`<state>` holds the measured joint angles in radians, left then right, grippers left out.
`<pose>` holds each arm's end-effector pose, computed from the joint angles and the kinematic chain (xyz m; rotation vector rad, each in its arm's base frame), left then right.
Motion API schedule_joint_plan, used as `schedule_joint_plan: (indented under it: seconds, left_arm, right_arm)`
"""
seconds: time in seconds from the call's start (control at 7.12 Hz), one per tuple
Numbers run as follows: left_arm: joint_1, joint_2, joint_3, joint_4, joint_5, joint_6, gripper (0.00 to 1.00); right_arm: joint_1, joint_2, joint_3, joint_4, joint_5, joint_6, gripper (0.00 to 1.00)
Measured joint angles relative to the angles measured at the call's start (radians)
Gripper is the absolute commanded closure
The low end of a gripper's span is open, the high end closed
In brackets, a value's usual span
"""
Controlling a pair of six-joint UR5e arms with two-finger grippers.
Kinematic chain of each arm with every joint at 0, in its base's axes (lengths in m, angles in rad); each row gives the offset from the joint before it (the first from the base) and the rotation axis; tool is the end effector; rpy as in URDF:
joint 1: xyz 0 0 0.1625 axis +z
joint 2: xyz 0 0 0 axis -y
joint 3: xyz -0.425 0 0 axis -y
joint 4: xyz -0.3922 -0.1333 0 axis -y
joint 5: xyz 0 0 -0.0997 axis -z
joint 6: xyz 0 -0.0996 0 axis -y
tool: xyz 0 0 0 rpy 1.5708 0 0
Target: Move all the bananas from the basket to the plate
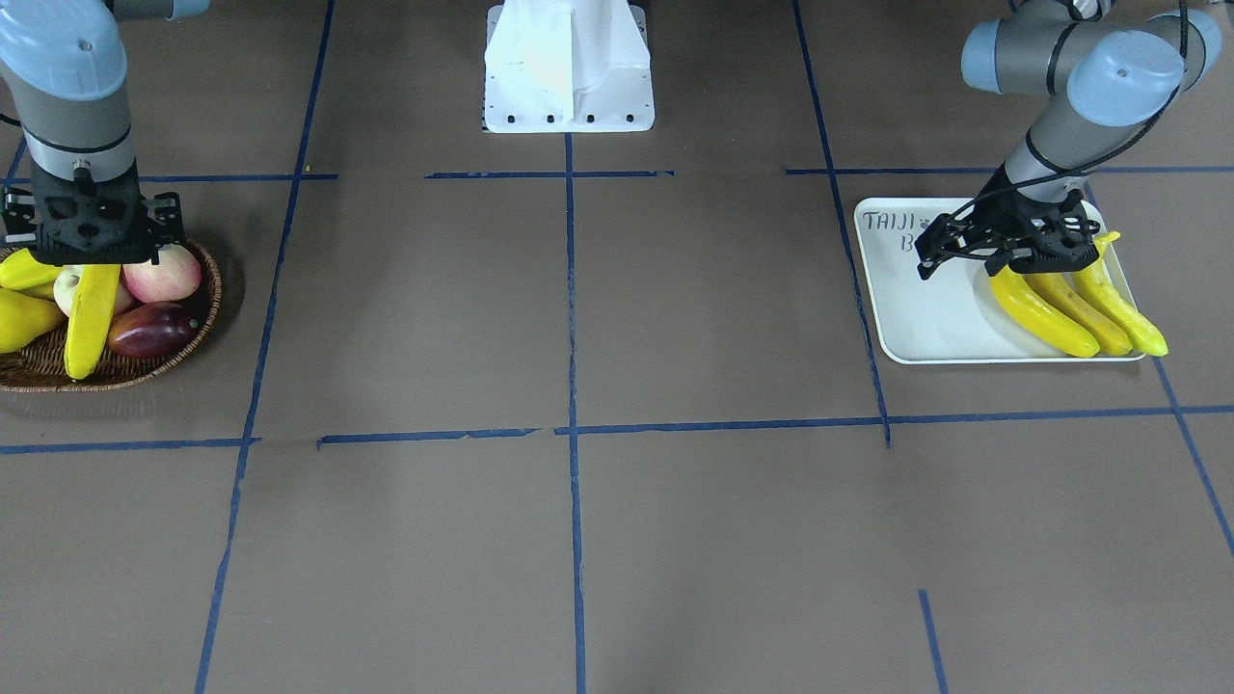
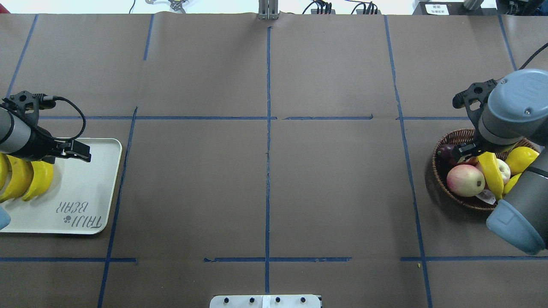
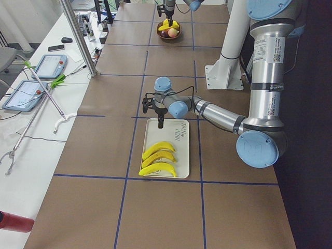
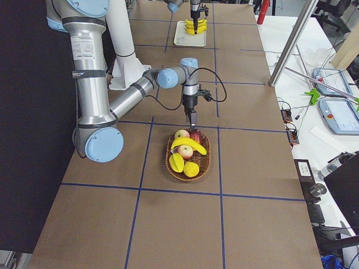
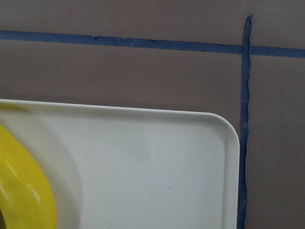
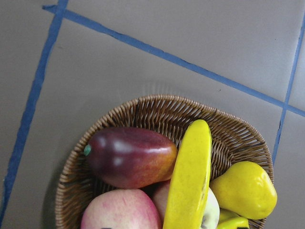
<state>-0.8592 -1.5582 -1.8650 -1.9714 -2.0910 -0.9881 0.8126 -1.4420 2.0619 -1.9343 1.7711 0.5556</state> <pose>0.2652 -0.4359 0.4827 0.0645 0.8296 -0.0830 -0.2580 -0.4374 0.4253 0.0809 -0.3145 -0.2265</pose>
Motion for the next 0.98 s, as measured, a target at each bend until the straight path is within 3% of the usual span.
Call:
schedule_joint_plan:
  seconds: [0.28,0.7,0.98]
  left_arm:
    - [0.0,-0.001,0.001,0.0,0.0,0.0,0.0]
    - [0.0,0.0,0.003,-0.001,0.001,0.0,0.0]
    - [0.0,0.0,0.001,-0.001,0.002,0.0,0.0]
  right_arm:
    - [0.025,0.032,-0.097,-0.007,0.025,-0.014,0.1]
    - [0.031,0.025,-0.166,-0.008,0.04,-0.052,0.15]
    - [0.031,0.014,-0.182,-0.008,0.033,-0.066,0.29]
